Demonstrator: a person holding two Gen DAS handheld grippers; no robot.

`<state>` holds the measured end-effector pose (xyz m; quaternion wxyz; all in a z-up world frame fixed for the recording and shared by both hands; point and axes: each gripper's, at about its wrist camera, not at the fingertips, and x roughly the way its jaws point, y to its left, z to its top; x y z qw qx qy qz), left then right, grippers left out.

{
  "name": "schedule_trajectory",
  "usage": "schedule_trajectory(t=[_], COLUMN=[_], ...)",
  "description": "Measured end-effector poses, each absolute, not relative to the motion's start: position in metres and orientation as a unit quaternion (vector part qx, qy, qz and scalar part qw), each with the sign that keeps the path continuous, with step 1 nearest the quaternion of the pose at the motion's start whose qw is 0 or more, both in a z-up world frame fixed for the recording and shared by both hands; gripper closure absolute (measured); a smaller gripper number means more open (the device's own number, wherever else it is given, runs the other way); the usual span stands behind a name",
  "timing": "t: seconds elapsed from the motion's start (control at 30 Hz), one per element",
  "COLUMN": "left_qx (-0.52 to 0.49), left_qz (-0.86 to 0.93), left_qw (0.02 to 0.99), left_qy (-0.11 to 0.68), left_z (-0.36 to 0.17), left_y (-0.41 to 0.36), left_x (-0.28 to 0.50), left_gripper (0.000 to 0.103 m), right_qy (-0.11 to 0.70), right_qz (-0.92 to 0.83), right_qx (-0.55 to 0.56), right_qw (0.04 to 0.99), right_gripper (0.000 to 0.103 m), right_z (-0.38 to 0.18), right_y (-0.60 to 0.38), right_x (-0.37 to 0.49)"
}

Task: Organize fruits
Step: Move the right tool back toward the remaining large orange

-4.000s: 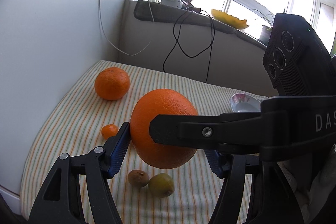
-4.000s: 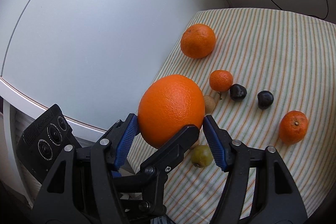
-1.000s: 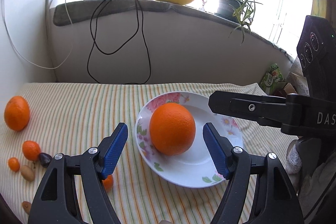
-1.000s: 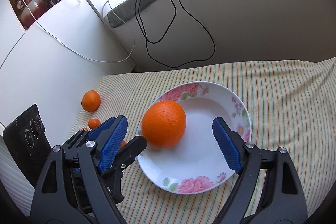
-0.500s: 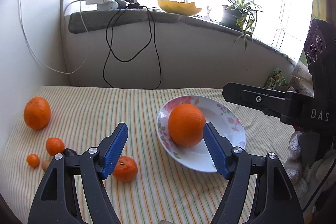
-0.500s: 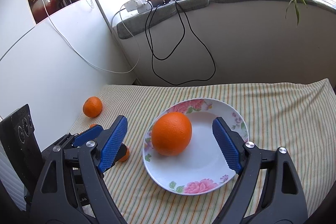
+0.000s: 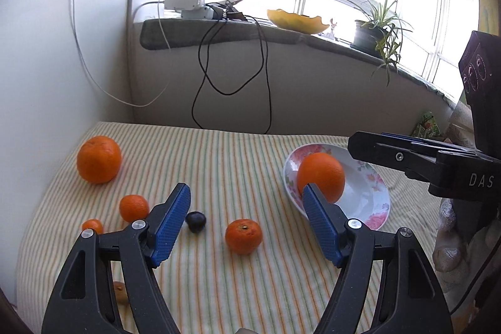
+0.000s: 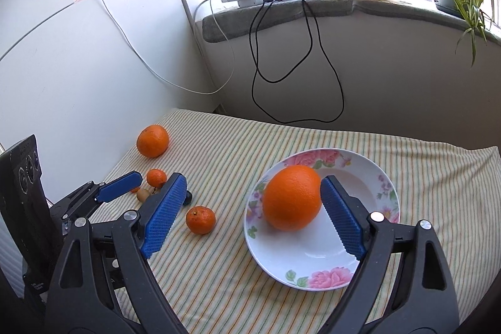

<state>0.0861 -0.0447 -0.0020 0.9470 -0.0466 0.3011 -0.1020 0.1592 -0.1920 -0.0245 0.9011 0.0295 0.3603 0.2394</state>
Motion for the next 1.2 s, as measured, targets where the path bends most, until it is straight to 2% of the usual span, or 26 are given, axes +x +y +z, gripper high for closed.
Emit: schedule_trajectory(t=[0.67,1.2], left_qx=[-0.081,-0.094], left_qz=[-0.020,-0.003], left_qw=[0.949,0.942], left_qy=[0.303,0.321], left_z=[-0.015,-0.032], left_y=[0.063,0.105], left_x=[0.069,0.106], left_gripper=[0.029,0.029], right_qy=[0.364,0.405], right_qz=[0.298,0.338], right_qx=[-0.009,-0.011], right_qw=[0.882,0.850], right_gripper=[0.013,0.013], right_z=[-0.029,-0.049], right_y=[-0.118,-0.052], right_x=[0.168,0.207])
